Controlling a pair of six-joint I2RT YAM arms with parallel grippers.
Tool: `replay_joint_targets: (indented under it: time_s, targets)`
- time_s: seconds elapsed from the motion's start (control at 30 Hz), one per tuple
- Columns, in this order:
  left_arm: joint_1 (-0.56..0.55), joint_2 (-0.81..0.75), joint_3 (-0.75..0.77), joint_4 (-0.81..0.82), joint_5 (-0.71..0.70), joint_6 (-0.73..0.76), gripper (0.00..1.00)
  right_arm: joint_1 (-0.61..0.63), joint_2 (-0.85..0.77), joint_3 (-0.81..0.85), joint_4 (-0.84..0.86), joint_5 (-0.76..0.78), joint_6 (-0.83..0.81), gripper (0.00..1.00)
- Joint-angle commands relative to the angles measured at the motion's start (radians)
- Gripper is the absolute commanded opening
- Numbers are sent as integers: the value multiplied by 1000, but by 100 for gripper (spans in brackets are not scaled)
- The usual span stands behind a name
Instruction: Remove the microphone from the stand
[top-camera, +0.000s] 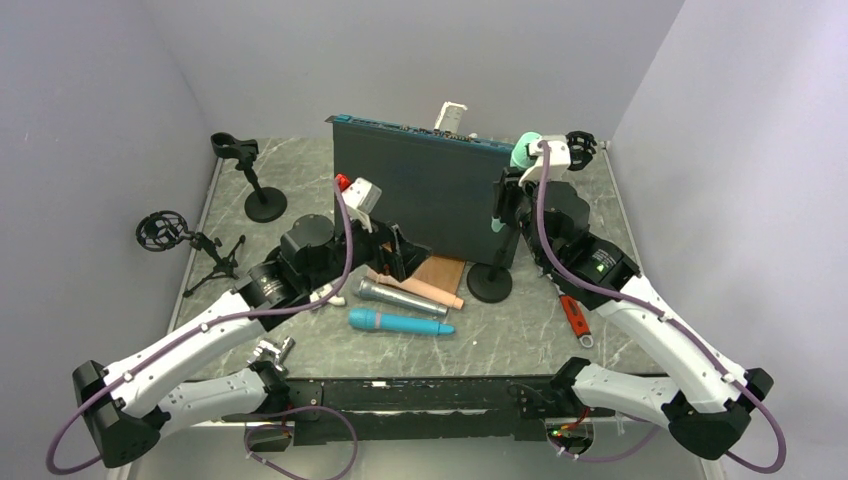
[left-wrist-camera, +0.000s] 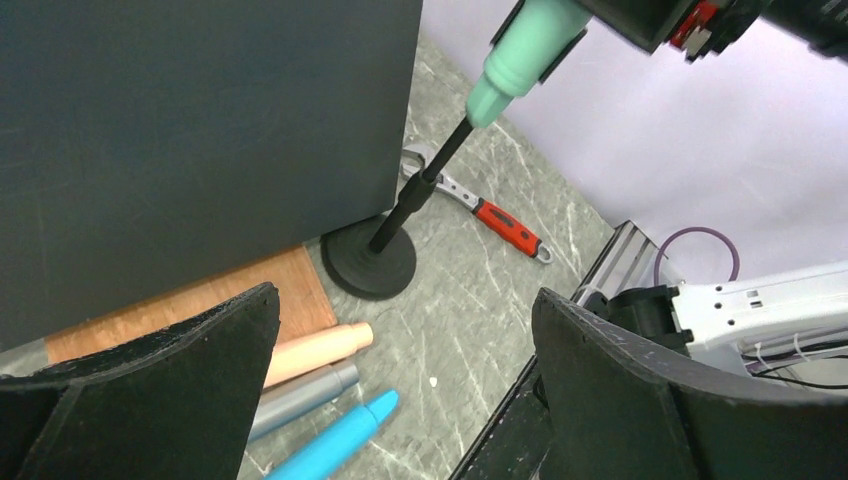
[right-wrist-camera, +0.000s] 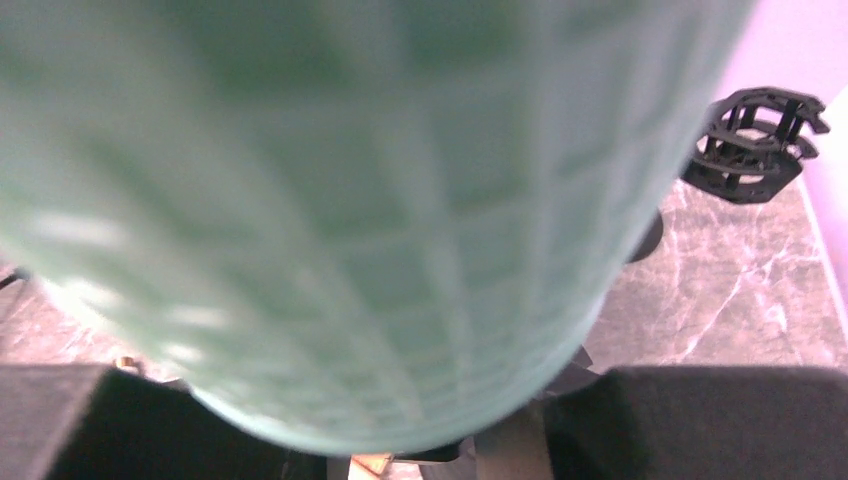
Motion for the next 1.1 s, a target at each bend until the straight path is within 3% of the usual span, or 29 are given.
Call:
replay_joint_targets:
  time_s: [0.0,0.2,0.4,0.6,0.8,1.07]
  targets:
    - [-4,35,91,7,39,-7,100,5,-46,37,9,5,67,47]
    - [-4,127,213,-19,48,20,99,5,-65,70,-114,-60,76,83]
    - [-12,254,355,17,36,11,100,5,-132,104,-200,-95,85,98]
    - [-113,352,466,74,-100,122,99,6,-232,104,-270,-134,73,100]
    - [-201,448,514,205,-275,243,99,5,-393,-3,-276,0,72,100]
    - [-216,571,591,274,-320,254,99,5,-498,-108,-309,81,82,100]
